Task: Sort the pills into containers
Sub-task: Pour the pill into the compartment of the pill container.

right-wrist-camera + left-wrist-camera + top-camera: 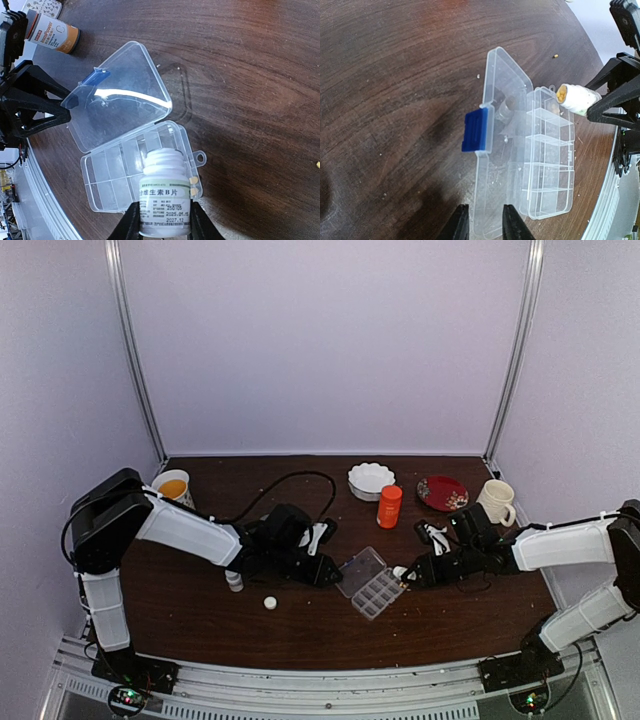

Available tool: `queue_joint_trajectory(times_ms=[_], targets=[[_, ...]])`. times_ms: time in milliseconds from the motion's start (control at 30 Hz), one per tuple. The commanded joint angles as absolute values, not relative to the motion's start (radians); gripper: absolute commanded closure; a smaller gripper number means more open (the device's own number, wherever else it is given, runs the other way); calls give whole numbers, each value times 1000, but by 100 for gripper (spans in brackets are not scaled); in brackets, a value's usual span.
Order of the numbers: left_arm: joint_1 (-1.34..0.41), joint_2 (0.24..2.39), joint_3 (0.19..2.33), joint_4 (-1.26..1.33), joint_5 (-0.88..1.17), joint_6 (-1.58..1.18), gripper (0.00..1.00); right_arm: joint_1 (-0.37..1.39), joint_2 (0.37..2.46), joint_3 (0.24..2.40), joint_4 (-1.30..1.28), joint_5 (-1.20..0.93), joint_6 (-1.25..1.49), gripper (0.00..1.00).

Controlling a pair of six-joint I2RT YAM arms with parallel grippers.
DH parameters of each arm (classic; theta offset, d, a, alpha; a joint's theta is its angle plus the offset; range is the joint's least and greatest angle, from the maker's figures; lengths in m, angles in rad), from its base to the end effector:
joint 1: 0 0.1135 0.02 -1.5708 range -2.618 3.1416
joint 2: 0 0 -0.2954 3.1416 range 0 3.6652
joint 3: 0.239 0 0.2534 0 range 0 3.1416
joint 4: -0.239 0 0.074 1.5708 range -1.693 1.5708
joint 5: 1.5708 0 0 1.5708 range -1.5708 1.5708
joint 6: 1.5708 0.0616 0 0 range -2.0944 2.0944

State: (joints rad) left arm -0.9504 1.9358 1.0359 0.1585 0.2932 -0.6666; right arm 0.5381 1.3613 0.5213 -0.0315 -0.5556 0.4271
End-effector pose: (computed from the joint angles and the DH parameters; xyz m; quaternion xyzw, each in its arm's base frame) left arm 0.2318 -0.3550 0.1441 0.1863 0.8880 -0.3806 0.1786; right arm 0.1971 0.1555 0.1625 -0.1439 0.8969 0.3811 0.1722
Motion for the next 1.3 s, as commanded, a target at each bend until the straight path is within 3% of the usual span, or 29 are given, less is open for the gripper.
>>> queue_joint_trajectory(times_ms=[0, 800, 1167, 1267], targets=[[-947, 1909, 1020, 205, 303, -655, 74, 534, 1376, 562, -104, -520, 400, 100], [-947, 1914, 1025, 198, 304, -655, 74, 534, 1354, 528, 27, -610, 450, 100], [-946, 1914, 1025, 196, 305, -655, 74, 534, 1397, 571, -97, -539, 421, 100], [-947, 1914, 1026, 197, 306, -655, 74, 534, 1363, 539, -6, -603, 457, 100]])
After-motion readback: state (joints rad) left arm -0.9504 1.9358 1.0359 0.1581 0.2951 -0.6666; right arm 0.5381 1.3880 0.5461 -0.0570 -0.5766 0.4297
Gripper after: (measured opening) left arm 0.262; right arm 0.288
